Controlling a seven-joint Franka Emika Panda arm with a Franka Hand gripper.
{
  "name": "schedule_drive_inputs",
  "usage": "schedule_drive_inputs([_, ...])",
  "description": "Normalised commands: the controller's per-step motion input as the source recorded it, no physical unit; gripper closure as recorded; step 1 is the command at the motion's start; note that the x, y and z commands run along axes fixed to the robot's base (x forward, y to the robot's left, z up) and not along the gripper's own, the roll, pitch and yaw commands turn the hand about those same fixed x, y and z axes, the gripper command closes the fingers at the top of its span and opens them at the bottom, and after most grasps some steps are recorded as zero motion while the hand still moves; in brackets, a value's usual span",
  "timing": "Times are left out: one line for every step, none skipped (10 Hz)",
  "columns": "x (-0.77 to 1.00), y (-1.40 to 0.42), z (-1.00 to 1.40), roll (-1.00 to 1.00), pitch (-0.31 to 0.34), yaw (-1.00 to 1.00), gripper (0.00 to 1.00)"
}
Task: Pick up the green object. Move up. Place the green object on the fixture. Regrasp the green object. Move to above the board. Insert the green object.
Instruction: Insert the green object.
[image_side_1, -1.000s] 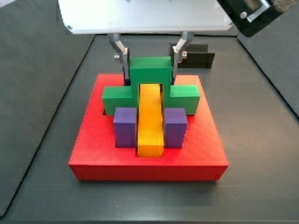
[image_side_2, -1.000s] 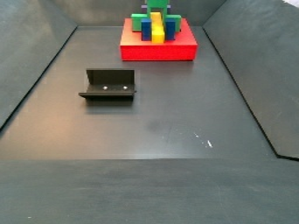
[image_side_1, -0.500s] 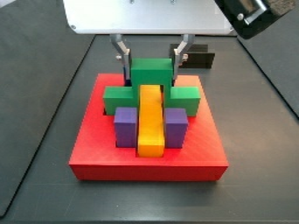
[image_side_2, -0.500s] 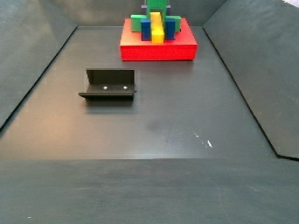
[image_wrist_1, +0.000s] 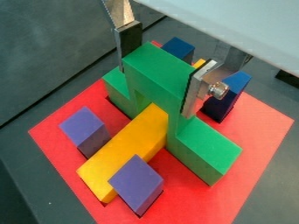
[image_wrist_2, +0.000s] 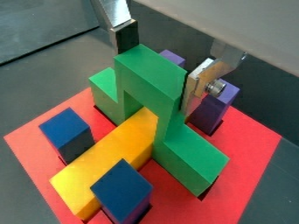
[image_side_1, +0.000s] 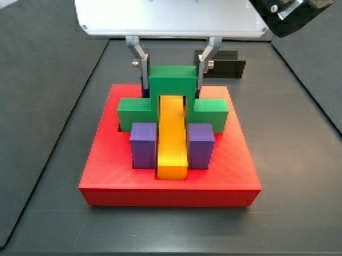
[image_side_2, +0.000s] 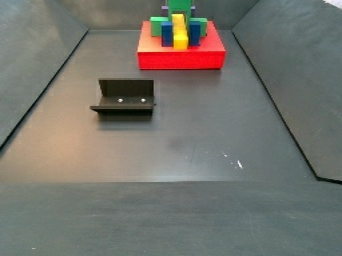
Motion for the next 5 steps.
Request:
schedule_drive_inputs([-0.34, 0.0, -0.04, 0.03, -0.021, -0.03, 1.0])
schedule_drive_inputs([-0.18, 0.0, -0.04, 0.0, -0.006, 0.0, 1.0])
schedule_drive_inputs([-0.15, 0.0, -0.08, 0.0, -0.017, 0.0, 1.0])
schedule_drive_inputs([0.0, 0.0, -0.22, 0.0, -0.001, 0.09, 1.0])
schedule_drive_inputs([0.15, -0.05, -0.46, 0.0, -0.009, 0.13, 1.0])
